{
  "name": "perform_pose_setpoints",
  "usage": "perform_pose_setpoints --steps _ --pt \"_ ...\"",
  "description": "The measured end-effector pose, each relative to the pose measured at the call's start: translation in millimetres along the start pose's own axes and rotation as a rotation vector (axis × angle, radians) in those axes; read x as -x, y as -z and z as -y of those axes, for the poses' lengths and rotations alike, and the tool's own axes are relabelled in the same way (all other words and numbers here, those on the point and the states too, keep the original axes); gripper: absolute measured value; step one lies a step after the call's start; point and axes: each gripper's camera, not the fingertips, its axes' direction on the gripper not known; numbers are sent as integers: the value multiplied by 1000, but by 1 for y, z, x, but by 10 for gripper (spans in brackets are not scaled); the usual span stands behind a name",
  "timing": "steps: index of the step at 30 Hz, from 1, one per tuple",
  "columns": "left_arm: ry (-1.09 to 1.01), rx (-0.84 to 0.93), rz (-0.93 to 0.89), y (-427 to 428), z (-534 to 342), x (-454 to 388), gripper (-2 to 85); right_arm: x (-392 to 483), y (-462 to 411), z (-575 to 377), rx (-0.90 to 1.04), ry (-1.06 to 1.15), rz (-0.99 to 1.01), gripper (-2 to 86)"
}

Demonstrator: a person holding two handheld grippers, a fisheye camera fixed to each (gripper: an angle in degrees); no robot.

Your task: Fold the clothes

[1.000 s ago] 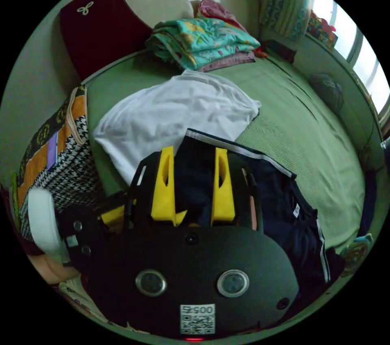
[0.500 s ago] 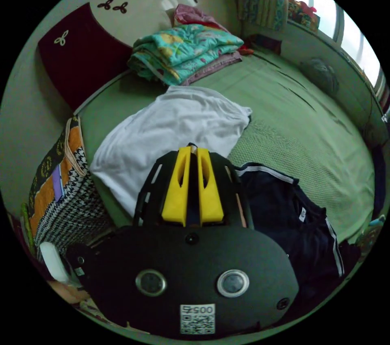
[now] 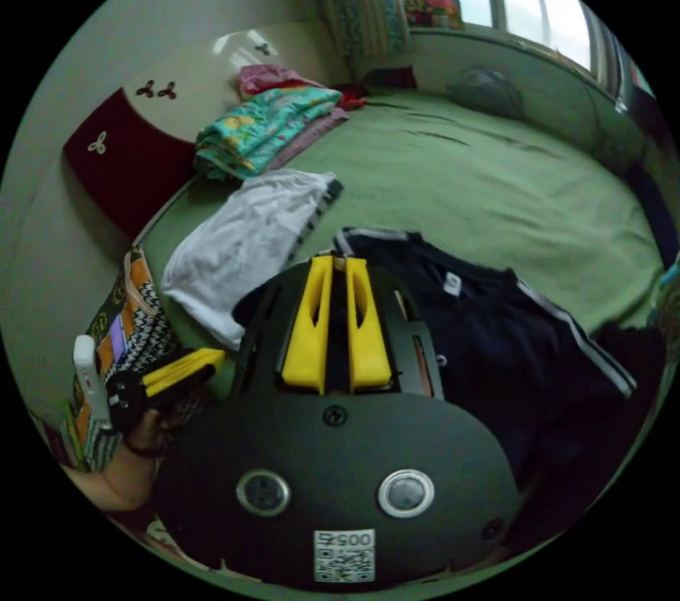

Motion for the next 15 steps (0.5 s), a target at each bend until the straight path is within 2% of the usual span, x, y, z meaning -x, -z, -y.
perform_pose_setpoints --steps 4,9,15 --pt "-13 4 -8 -4 2 -18 -1 -42 -4 -29 12 -52 -150 56" --pt "-41 15 -13 -13 13 -47 22 -55 -4 -53 42 -27 -50 62" --pt "-64 -7 -34 -24 32 -83 51 -55 -22 -58 56 10 -20 74"
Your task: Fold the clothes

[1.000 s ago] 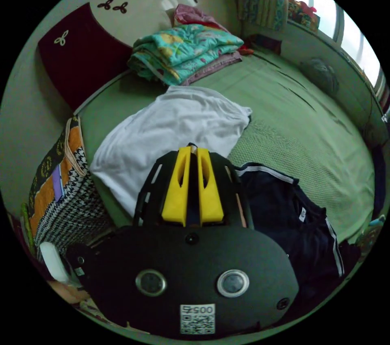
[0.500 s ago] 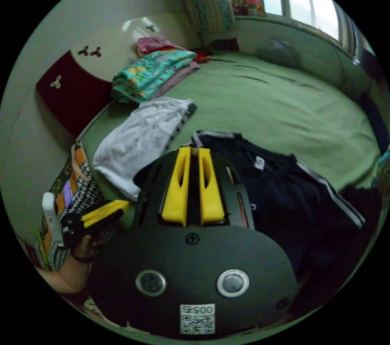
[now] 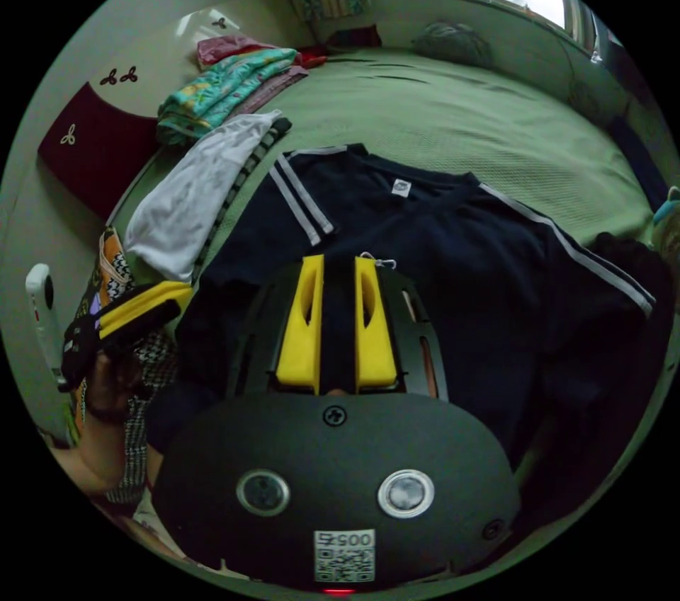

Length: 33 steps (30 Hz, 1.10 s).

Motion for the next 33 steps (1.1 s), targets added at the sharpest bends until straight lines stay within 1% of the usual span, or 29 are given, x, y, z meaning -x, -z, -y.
perform_pose_setpoints --steps 4,7,9,11,13,17,20,21,23,25,28,33 --pt "-18 -15 13 -11 13 -20 52 0 -16 13 4 7 28 75" --pt "-16 10 12 -26 24 -33 50 -3 -32 21 21 -11 -34 71" --pt "-8 28 -15 -39 30 -42 29 -4 -41 21 47 -5 -46 62" --pt "-31 76 -21 -49 34 -51 8 -5 -47 20 64 12 -66 49" --pt "-49 122 4 -58 35 -61 0 -8 -44 15 43 22 -70 38" --pt "-110 149 28 -64 34 -83 -5 -23 -38 12 13 -50 -63 21" --pt "-123 163 39 -70 36 -96 -6 -31 -45 6 55 -85 -34 28" --pt "-126 166 42 -70 37 -102 -6 -33 -47 0 76 -85 -36 38" --pt "-134 176 50 -69 40 -112 -7 -33 -38 -13 57 -76 -58 56" --pt "-140 154 57 -62 41 -121 -7 -35 -21 -31 66 -81 -114 69" --pt "-144 130 51 -53 42 -138 -7 -35 4 -64 37 -30 -175 74" --pt "-176 108 26 -44 43 -178 -6 -47 40 -128 23 -35 -225 70"
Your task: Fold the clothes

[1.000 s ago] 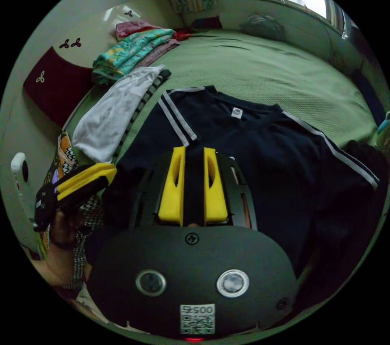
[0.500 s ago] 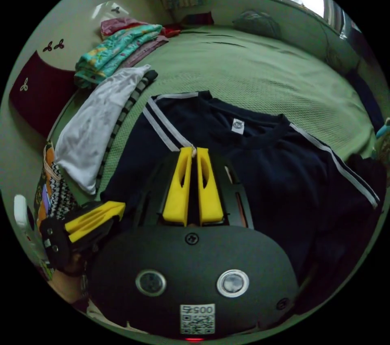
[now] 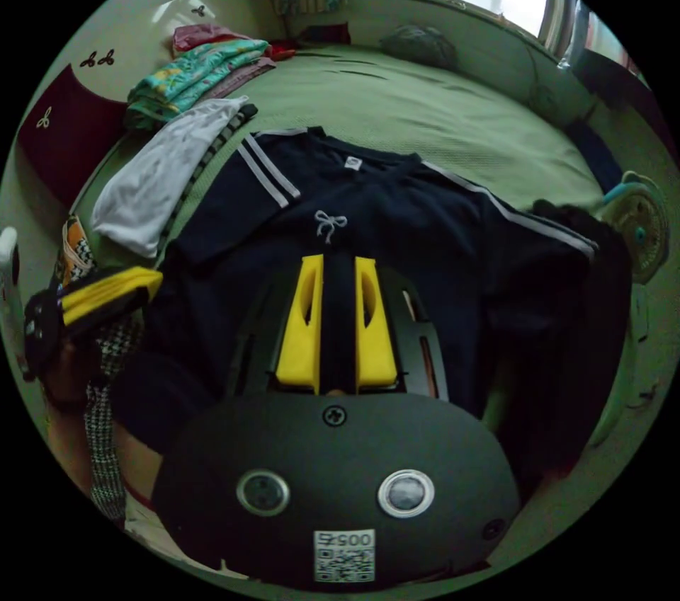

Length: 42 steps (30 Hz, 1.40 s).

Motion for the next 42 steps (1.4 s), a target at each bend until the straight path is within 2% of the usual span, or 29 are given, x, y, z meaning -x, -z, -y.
perform_pose_setpoints --steps 7,14,19,25,29,32,35,37,40,42 --pt "-108 -44 -46 4 27 -66 0 -37 20 -86 34 -90 -47 52" --pt "-224 -42 -103 -18 76 -142 31 -57 10 -129 95 -173 -79 13" --pt "-289 -46 -107 -43 110 -178 23 -62 7 -157 11 -233 -69 -10" --pt "-279 -8 -170 -79 144 -199 11 -71 12 -168 28 -222 -49 -15" --pt "-244 47 -297 -87 155 -210 1 -81 15 -177 15 -253 4 -14" --pt "-315 11 -259 -85 163 -224 -2 -83 20 -180 10 -248 10 -14" --pt "-374 38 -216 -91 172 -235 -3 -80 30 -179 10 -136 -25 -13" --pt "-383 46 -239 -93 177 -237 -4 -83 53 -172 -53 -82 -65 -11" --pt "-366 22 -247 -94 185 -234 -4 -103 90 -155 -230 -125 -152 -5" --pt "-358 3 -225 -95 191 -232 -5 -118 104 -139 -270 -134 -218 4"
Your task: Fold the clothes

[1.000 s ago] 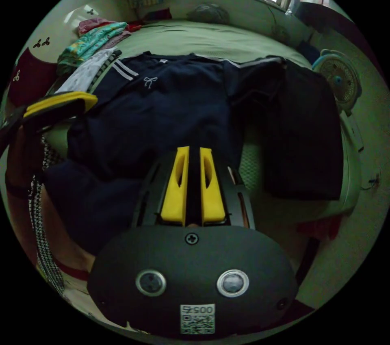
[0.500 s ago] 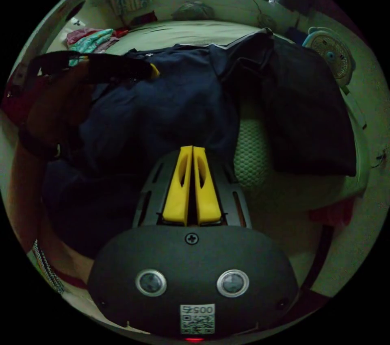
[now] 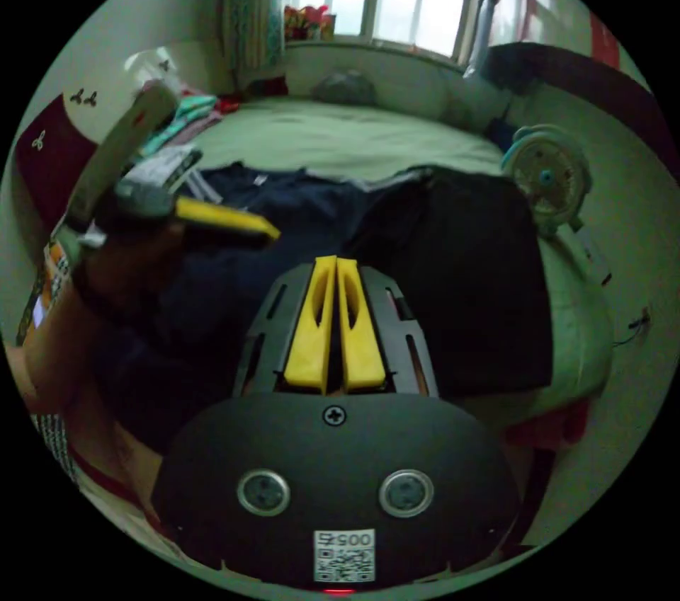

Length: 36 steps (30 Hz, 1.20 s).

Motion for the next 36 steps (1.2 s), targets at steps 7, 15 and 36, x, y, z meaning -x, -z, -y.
perform_pose_setpoints --steps 7,15,36 --pt "39 15 31 -6 9 15 -5 -47 -48 68 151 -76 -41 82" --pt "68 30 40 -6 14 35 -6 -59 -89 88 259 -106 -79 45" --pt "117 41 38 9 -8 83 -6 9 -101 99 357 43 118 43"
